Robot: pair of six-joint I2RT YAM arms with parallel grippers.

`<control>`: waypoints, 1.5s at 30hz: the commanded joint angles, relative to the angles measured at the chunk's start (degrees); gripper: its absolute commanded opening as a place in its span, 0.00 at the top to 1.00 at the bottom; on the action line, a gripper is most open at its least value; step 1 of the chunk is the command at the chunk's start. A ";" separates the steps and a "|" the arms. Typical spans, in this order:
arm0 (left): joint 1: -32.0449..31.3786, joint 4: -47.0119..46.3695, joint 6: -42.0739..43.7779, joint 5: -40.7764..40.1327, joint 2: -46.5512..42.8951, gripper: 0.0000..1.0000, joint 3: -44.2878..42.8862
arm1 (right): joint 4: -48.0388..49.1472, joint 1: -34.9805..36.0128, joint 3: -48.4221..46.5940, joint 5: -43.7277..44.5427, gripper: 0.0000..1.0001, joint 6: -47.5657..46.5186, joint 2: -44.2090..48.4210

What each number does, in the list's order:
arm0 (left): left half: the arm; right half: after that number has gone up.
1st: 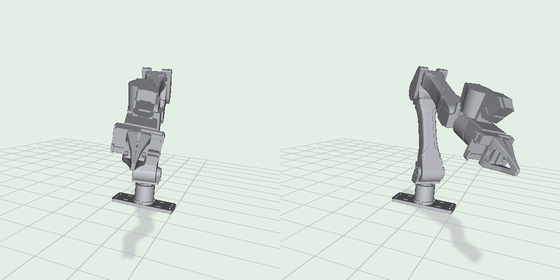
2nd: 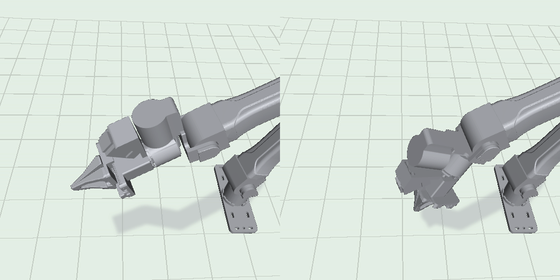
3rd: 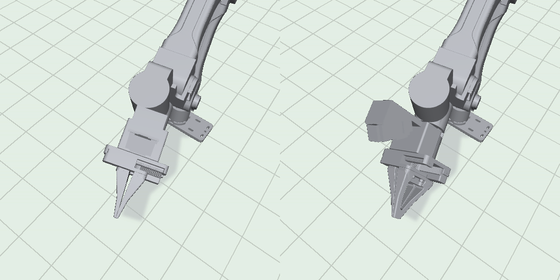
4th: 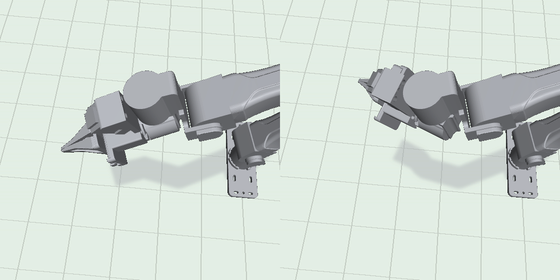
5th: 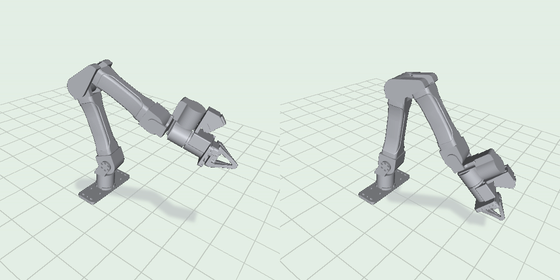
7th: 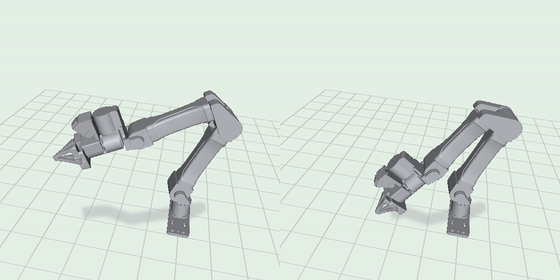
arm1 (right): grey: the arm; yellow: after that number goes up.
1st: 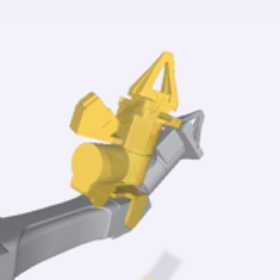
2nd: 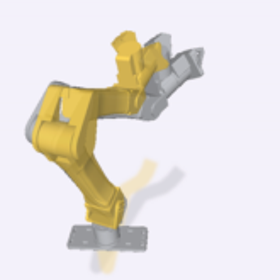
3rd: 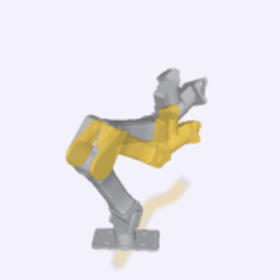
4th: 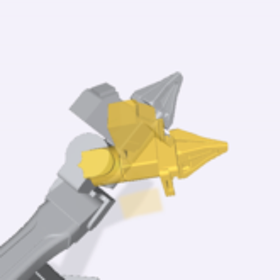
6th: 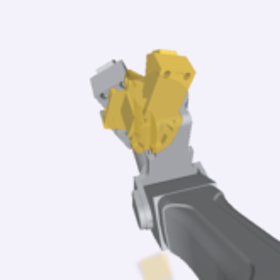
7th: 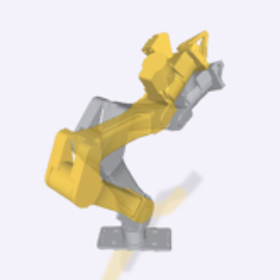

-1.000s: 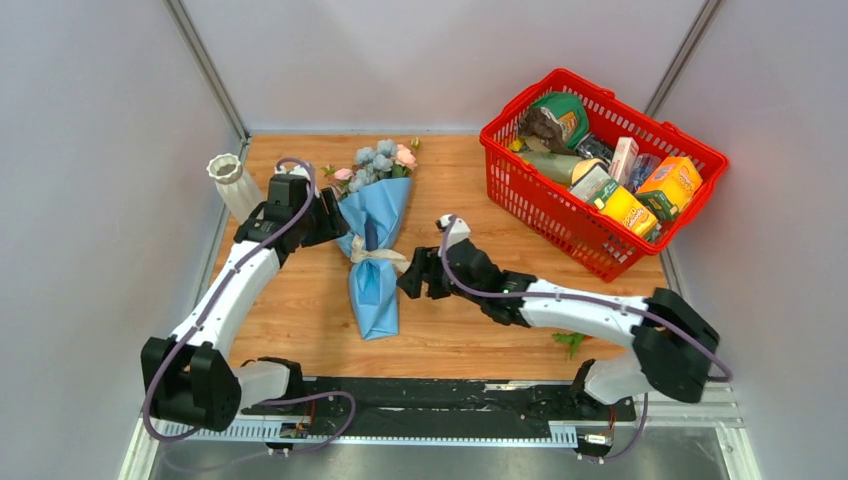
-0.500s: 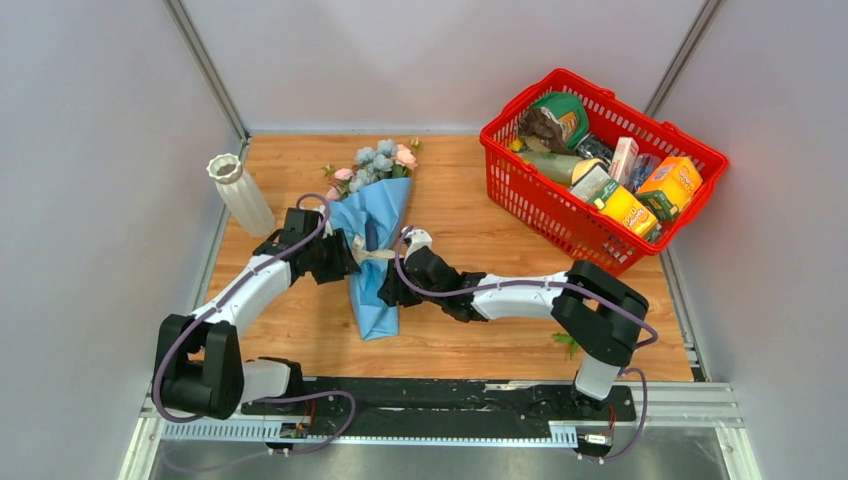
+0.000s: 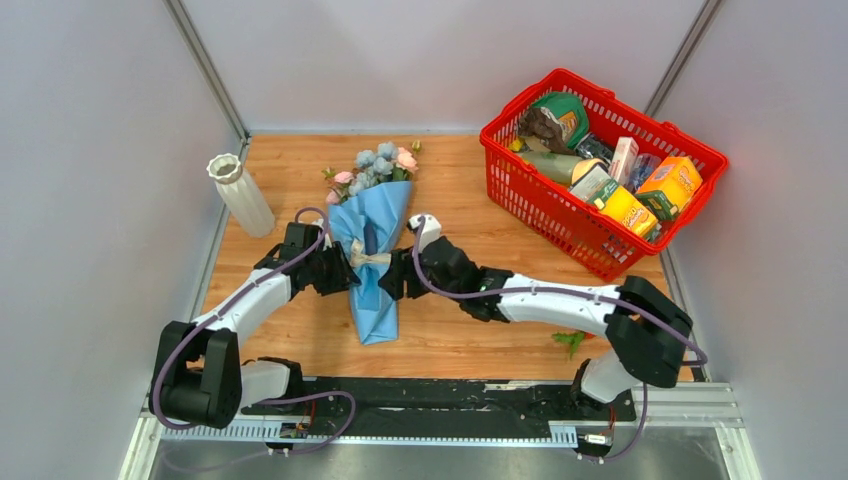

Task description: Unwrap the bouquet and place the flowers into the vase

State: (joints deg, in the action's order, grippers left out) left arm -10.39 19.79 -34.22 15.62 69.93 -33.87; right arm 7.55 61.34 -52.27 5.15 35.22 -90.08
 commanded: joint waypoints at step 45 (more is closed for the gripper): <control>0.29 -2.30 2.14 0.38 1.96 1.00 -0.06 | -3.25 -14.76 -15.42 -11.82 1.00 -22.40 -8.63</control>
State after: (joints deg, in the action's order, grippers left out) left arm -10.35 18.68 -32.69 16.84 72.23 -33.87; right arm 0.40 46.19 -69.60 -8.19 8.73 -105.19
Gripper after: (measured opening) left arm 0.007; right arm 0.008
